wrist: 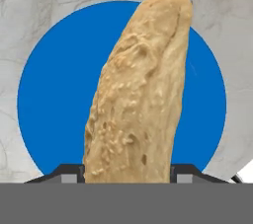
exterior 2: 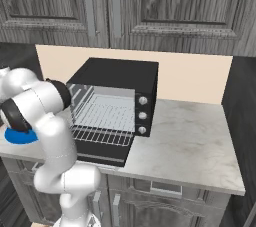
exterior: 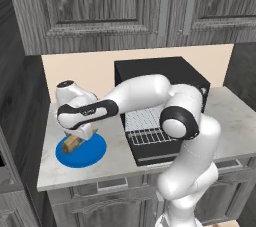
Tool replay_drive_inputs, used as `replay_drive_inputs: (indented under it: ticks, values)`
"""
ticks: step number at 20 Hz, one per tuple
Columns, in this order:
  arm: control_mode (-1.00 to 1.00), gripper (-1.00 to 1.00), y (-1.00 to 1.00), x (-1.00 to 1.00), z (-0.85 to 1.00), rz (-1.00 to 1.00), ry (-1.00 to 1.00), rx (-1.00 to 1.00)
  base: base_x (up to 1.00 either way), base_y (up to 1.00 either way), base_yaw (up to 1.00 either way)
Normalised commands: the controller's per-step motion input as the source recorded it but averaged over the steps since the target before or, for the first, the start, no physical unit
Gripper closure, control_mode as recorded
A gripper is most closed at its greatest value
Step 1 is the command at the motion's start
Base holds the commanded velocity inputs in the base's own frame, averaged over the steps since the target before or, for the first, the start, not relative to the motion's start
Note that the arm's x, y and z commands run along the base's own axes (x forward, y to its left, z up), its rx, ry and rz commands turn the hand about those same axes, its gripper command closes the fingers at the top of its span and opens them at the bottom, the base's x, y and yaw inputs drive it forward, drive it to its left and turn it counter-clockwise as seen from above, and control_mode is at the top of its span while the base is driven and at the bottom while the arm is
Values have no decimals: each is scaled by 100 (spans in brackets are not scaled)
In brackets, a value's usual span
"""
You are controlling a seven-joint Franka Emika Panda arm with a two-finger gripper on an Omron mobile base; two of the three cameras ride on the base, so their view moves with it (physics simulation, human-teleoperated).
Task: Pull the toaster oven rack outwards. Pick up the baguette from the plate and place it on the toaster oven rack. Close the toaster oven door fully and set the temperature to the lowest setting.
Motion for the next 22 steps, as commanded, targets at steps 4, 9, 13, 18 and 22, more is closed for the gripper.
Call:
replay_drive_inputs:
  ticks: [4,9,13,18,22]
  values:
    - [-100,100,0,-21,100,8,-3,0,0,0,0]
    - [-100,100,-26,-26,80,7,-1,1,0,0,0]
    - [-100,100,-60,-41,57,8,-1,4,0,0,0]
    - [-100,100,-85,-60,25,10,-8,12,0,0,0]
    - [-100,100,-90,-65,1,16,-9,16,0,0,0]
